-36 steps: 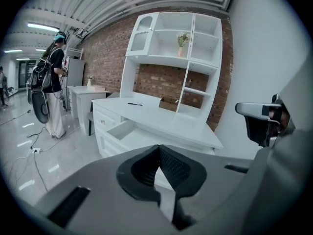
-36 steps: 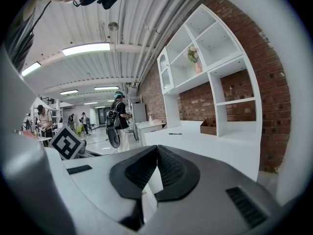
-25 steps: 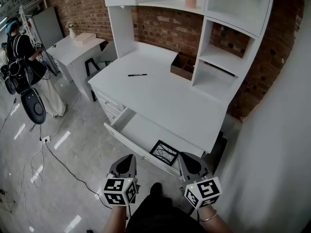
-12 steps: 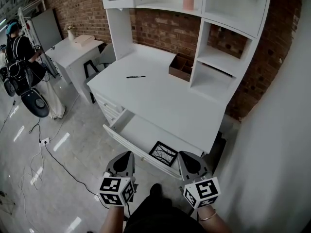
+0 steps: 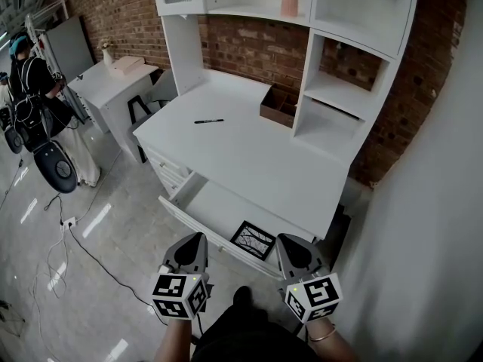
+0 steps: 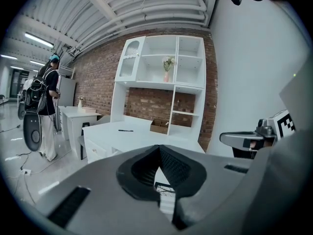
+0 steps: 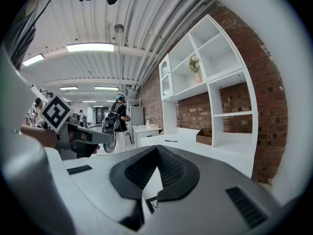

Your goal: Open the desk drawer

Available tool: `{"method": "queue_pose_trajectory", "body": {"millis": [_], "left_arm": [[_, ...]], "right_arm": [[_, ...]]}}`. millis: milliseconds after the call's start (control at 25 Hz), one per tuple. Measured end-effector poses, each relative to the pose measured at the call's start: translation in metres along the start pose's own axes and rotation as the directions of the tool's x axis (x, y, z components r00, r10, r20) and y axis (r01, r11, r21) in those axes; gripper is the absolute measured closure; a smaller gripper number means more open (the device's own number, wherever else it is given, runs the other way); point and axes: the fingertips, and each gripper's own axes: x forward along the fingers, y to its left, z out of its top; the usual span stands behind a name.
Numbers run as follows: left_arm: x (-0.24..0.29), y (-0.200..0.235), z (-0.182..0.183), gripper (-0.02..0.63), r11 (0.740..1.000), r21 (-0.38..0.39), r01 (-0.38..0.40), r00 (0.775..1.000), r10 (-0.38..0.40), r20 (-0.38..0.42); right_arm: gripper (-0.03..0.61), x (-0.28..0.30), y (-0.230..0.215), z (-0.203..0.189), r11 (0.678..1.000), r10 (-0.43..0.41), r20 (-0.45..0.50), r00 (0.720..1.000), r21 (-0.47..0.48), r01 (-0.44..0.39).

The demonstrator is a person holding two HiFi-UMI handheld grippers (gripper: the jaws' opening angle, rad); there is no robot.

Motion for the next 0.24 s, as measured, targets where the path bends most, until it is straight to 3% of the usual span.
{"method": "queue_pose_trajectory", "body": {"millis": [240], "left_arm": [[0.0069, -0.0002, 0.0049, 0.604, 1.000, 0.009, 0.009, 1.000, -0.009, 0.006]], "right_arm": [[0.574, 0.0048, -0.0039, 0.0000, 1.000, -0.004, 0.004, 1.000, 0.003, 0.004]]}}
